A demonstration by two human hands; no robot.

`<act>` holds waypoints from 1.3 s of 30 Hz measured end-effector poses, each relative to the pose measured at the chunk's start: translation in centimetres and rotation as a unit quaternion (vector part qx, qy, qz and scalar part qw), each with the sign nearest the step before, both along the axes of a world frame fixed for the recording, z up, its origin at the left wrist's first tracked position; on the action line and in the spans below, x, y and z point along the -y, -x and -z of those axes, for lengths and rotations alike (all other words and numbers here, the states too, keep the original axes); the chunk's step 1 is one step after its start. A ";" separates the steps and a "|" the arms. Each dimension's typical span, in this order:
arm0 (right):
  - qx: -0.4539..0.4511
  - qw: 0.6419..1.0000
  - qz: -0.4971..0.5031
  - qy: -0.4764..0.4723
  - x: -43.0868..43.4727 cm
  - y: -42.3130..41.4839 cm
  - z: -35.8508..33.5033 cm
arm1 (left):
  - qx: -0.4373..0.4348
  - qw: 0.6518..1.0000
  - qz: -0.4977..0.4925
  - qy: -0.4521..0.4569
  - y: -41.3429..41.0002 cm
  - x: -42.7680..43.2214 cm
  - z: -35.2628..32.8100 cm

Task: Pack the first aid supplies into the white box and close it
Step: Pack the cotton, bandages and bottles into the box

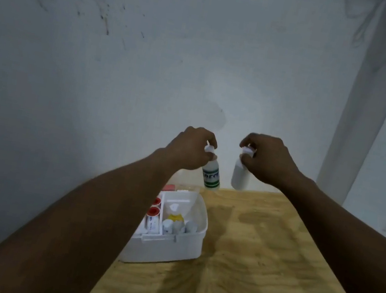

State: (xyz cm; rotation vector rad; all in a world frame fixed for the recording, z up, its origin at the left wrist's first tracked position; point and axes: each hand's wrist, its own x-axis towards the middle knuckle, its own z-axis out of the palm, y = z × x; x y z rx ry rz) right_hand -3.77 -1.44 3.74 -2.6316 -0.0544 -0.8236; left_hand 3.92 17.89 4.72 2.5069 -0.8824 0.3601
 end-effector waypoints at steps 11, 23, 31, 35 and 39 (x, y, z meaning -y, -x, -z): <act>-0.010 0.995 -0.097 -0.006 -9.0 1.6 2.4 | -0.028 0.997 -0.062 0.034 0.8 -8.0 1.2; -0.181 0.976 -0.121 0.022 -9.0 1.7 8.2 | -0.128 0.991 -0.037 -0.024 0.8 -7.4 6.1; -0.191 0.972 -0.137 -0.013 -8.8 1.3 8.4 | -0.172 0.983 -0.020 -0.057 0.2 -6.4 8.1; -0.170 0.973 -0.133 -0.086 -8.5 0.9 8.3 | -0.203 0.978 -0.018 -0.045 -0.2 -6.3 7.6; -0.165 0.955 -0.086 -0.229 -7.9 -0.4 8.8 | -0.203 0.978 -0.033 -0.018 -0.6 -6.8 7.1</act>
